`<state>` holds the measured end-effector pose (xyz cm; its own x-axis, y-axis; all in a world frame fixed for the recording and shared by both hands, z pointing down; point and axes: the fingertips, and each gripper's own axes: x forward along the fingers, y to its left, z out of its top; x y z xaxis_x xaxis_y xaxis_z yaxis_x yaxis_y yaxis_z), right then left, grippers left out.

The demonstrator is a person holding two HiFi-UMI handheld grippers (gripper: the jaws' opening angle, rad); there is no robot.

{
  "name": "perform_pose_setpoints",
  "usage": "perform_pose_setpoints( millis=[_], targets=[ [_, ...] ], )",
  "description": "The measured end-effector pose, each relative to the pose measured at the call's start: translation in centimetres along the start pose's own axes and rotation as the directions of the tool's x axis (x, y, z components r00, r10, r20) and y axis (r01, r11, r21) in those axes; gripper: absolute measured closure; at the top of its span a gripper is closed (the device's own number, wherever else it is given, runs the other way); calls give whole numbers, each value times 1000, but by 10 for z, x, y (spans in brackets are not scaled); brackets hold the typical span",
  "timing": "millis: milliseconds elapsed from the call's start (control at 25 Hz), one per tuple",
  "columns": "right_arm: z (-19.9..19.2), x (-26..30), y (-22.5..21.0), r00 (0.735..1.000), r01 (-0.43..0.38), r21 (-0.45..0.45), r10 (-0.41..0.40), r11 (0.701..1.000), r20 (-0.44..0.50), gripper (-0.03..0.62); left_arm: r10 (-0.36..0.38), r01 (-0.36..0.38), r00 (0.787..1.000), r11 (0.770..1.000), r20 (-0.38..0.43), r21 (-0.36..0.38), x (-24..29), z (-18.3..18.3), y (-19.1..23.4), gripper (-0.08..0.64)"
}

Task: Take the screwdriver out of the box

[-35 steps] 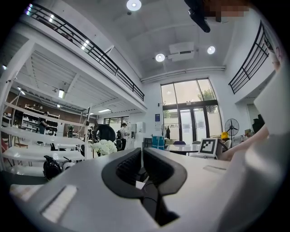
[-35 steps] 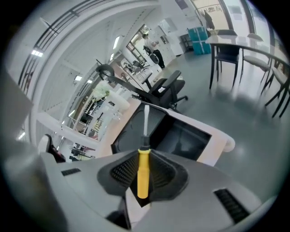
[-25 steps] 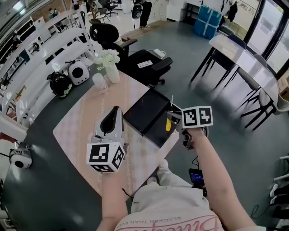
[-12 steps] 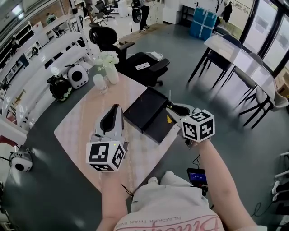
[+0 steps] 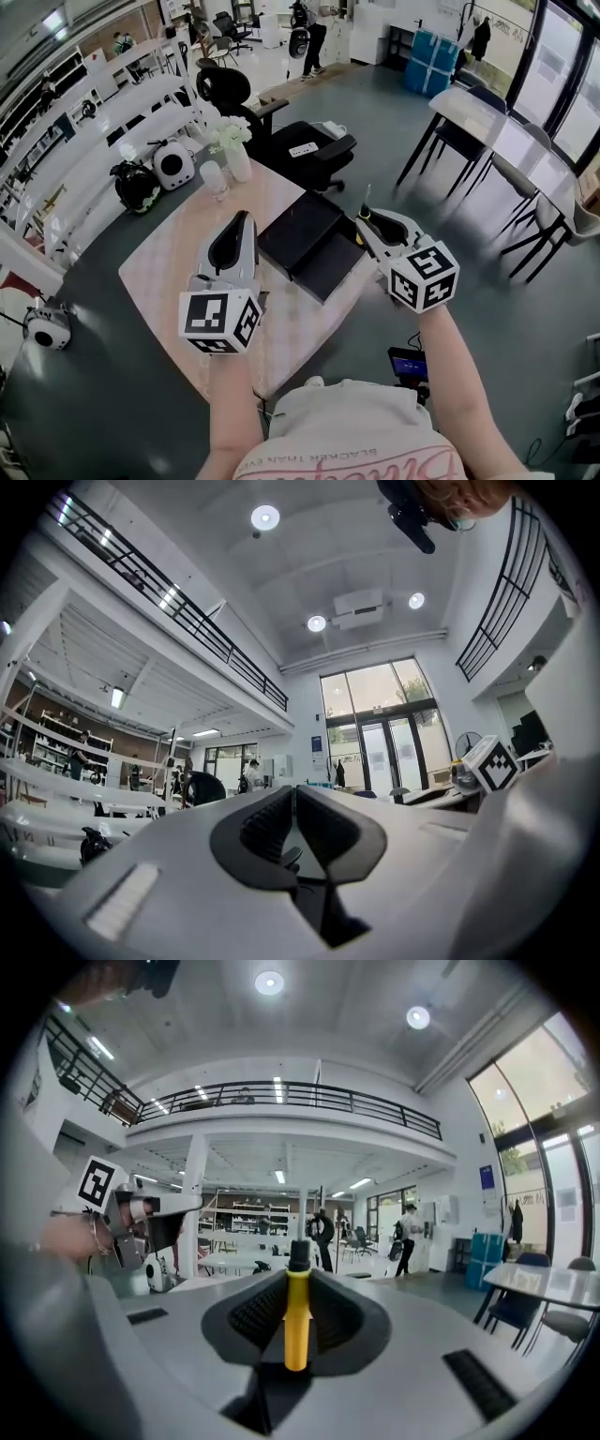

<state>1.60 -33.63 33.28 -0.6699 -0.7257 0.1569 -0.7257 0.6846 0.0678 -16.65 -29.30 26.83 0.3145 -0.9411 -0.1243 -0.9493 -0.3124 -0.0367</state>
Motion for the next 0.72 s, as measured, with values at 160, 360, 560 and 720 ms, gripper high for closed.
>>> perform_pose_setpoints(
  millis=[160,360,560,720],
  targets=[
    [26,-16,-7,999,30,-85,-26,996,48,512,6,-7,1000,999,25,49,4,15,-10,549],
    [51,-44,-17,991,100,-134,-87,986,98,512,36,-42,997,996,73,82,4,34,-14,549],
    [79,-77,-32,979,170,-124,-153,978,136,512,61,-73,992,992,111,101,4,53,-15,549],
    [106,-100,-36,963,216,-136,-188,967,193,512,72,-91,988,986,136,140,2,68,-16,549]
  ],
)
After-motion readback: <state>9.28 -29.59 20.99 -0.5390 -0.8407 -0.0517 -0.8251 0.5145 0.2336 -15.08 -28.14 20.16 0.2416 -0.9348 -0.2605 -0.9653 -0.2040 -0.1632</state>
